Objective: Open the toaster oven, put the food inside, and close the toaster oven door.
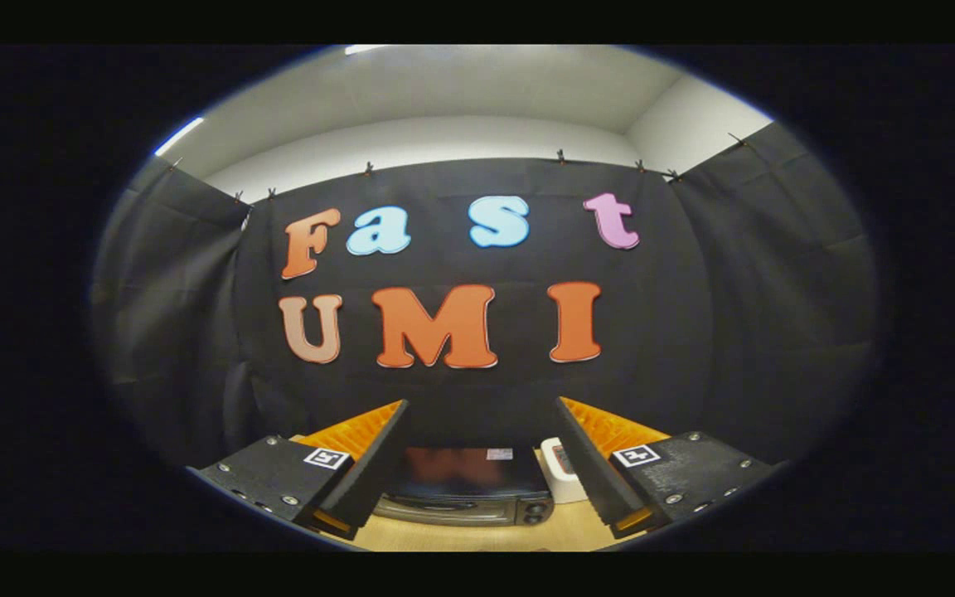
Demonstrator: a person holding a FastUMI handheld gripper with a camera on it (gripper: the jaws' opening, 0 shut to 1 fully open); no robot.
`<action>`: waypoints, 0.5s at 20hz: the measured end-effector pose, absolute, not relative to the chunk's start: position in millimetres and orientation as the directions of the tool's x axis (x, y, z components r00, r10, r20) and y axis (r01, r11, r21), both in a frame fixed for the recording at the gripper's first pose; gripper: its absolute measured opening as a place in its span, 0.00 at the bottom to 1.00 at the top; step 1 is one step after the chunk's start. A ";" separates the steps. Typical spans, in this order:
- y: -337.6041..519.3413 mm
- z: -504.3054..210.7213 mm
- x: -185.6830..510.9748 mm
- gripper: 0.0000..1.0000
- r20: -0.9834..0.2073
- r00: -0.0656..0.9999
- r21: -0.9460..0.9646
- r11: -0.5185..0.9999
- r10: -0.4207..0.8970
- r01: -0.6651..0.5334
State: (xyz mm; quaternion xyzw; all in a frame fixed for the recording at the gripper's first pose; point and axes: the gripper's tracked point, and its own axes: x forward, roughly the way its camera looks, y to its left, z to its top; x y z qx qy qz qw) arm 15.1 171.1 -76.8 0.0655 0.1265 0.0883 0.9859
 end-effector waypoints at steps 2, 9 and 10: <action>189.3 -112.8 20.8 0.99 -0.313 0.929 0.167 0.974 0.199 -0.152; 243.6 -241.4 14.4 0.99 -0.571 0.791 0.166 0.975 0.220 -0.150; 248.6 -257.1 13.6 1.00 -0.600 0.771 0.165 0.976 0.214 -0.142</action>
